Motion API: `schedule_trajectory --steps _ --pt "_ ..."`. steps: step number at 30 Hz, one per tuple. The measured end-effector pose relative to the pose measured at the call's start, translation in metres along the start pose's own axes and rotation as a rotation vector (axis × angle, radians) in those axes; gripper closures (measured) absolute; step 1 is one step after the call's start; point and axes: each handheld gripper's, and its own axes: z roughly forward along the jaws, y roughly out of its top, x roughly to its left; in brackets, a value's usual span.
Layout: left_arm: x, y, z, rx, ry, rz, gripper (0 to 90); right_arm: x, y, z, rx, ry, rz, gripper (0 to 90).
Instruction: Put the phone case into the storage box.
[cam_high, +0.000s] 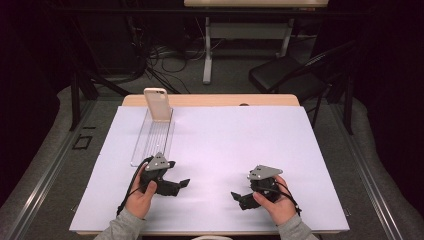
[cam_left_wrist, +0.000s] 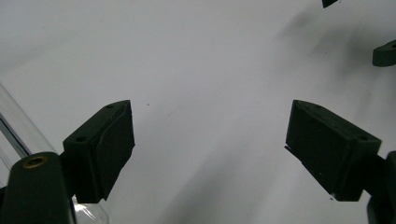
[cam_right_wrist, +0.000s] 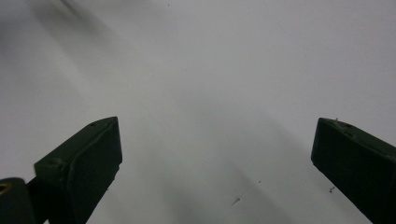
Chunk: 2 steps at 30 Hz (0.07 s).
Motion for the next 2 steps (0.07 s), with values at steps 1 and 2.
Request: schedule_trajectory --steps 1,2 --pt "0.0001 0.0001 0.0001 -0.001 0.0 0.002 15.7 -0.0001 -0.0001 0.0001 0.001 0.0 -0.001 1.6" --pt "0.0001 0.0002 0.0 0.0 0.0 0.004 15.7 -0.0002 -0.0001 0.0002 0.001 0.0 -0.002 1.7"
